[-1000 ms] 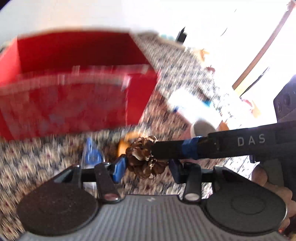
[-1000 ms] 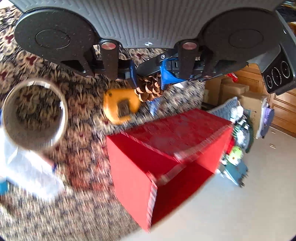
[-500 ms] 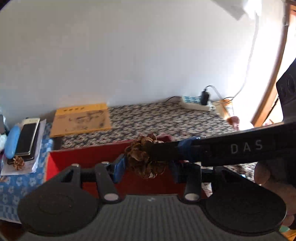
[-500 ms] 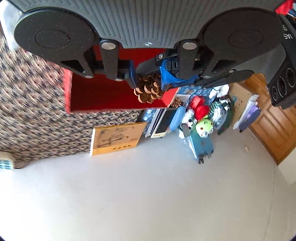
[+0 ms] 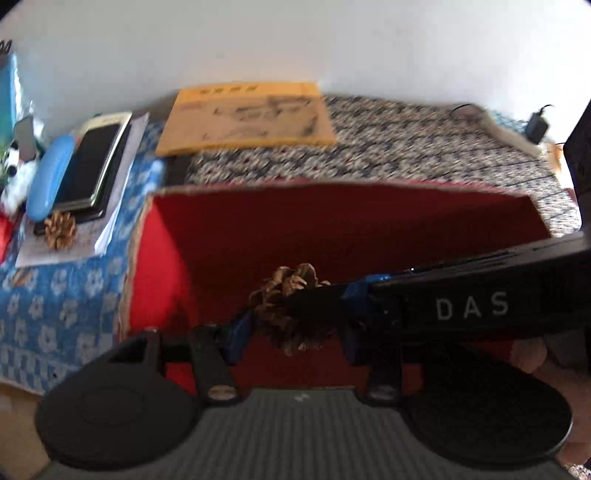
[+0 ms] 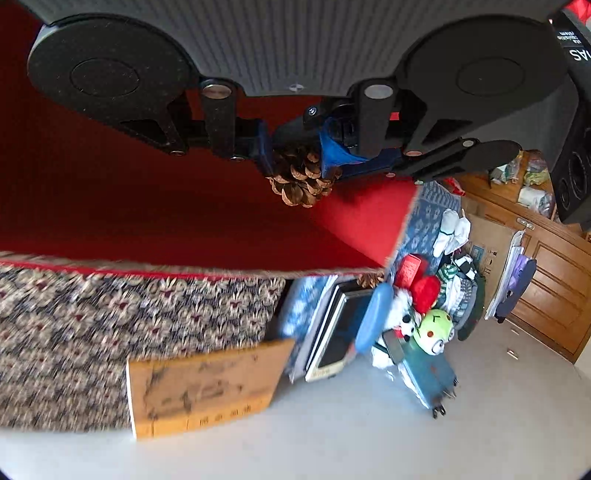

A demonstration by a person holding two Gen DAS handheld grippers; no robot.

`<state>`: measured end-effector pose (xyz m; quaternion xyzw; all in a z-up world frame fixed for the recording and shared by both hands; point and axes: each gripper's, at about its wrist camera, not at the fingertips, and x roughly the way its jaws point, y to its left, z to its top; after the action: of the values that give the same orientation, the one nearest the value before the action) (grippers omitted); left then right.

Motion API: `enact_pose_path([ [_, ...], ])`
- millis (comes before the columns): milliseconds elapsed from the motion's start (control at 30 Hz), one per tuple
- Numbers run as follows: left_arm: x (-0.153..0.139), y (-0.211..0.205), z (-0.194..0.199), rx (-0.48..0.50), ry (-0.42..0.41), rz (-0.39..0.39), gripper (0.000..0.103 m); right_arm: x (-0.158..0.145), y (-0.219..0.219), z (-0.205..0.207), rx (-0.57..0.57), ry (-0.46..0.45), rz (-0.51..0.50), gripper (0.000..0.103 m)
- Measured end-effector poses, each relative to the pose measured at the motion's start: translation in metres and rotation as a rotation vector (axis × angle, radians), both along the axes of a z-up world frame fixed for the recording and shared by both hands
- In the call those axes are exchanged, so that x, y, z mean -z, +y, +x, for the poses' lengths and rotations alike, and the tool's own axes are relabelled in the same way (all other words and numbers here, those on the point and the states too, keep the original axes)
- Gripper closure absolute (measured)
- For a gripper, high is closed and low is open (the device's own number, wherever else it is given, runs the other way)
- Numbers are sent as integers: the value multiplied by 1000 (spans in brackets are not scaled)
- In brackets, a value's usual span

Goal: Organize rigid objects
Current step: 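Lift the pine cone with the right tool and carry it over the red box, then open the right tool to drop the pine cone into the box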

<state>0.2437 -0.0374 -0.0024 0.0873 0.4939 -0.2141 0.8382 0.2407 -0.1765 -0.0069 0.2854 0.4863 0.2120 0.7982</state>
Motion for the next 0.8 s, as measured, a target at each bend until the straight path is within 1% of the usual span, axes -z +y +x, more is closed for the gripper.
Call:
enact_pose_path([
  [67, 2, 1, 5, -27, 24, 9, 60, 9, -1, 3, -7, 9, 32, 92],
  [133, 3, 1, 9, -41, 36, 16, 60, 16, -5, 5, -2, 18, 74, 89],
  [167, 4, 0, 9, -46, 41, 31, 60, 17, -8, 6, 6, 29, 94, 88],
  [267, 6, -7, 8, -59, 35, 93, 60, 16, -18, 7, 43, 15, 124, 87],
  [367, 7, -13, 3, -77, 17, 142, 60, 14, -22, 4, 45, 15, 103, 87],
  [467, 8, -18, -3, -86, 14, 162, 60, 15, -26, 0, 41, 24, 85, 86],
  [500, 8, -21, -6, -88, 7, 169, 57, 14, -28, -2, 37, 22, 75, 86],
  [567, 6, -28, -14, -88, -26, 192, 55, 14, -32, -5, 36, 19, 63, 86],
  [633, 4, -34, -21, -81, -61, 215, 50, 12, -38, -10, 34, 10, 49, 86],
  [700, 2, -37, -23, -82, -91, 236, 48, 12, -42, -14, 47, 1, 24, 86],
  [800, -2, -35, -25, -104, -103, 249, 48, 7, -51, -20, 85, -3, 31, 86],
])
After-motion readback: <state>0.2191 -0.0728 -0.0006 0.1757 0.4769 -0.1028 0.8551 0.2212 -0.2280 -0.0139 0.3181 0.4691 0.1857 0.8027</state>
